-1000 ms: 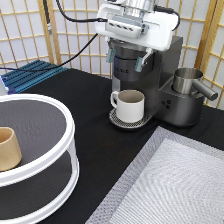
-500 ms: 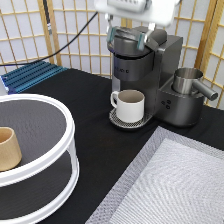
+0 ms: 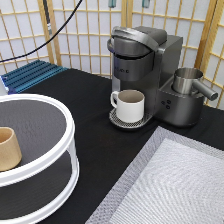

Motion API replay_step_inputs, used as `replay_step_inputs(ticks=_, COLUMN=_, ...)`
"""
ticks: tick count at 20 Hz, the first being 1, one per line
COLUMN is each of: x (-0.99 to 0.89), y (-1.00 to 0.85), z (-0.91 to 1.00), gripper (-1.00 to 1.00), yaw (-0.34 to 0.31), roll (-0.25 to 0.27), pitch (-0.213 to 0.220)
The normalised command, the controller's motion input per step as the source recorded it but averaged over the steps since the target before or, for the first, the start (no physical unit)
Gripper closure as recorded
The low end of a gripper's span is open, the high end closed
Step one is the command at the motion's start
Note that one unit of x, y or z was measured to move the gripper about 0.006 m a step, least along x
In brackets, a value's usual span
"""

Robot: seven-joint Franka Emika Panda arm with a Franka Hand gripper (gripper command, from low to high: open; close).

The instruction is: Make coffee

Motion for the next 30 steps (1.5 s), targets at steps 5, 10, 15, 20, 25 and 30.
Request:
replay_step_inputs(ticks=5, x=-0.4, y=-0.03, z=-0.04, gripper=-1.0, yaw=0.0, roll=0.37, pitch=-0.029)
replay_step_inputs(ticks=10, x=-0.3, y=-0.04, z=-0.1, gripper=-1.0, yaw=-0.036, roll=0.214, pitch=0.005)
replay_step_inputs(ticks=15, x=-0.19, y=0.0, z=-0.04, gripper=-1.0, yaw=-0.125, roll=-0.015, pitch=-0.005)
replay_step_inputs(ticks=20, x=-0.12, y=-0.01, z=-0.44, gripper=-1.0, yaw=-0.084, roll=-0.13, pitch=-0.042)
replay_step_inputs(ticks=25, x=-0.16, y=-0.09, z=-0.64, gripper=-1.0, yaw=-0.041, roll=-0.136, pitch=-0.003)
replay_step_inputs(ticks=30, x=-0.21, y=-0.21, z=-0.85, gripper=-1.0, yaw=-0.007, roll=-0.114, pitch=0.0)
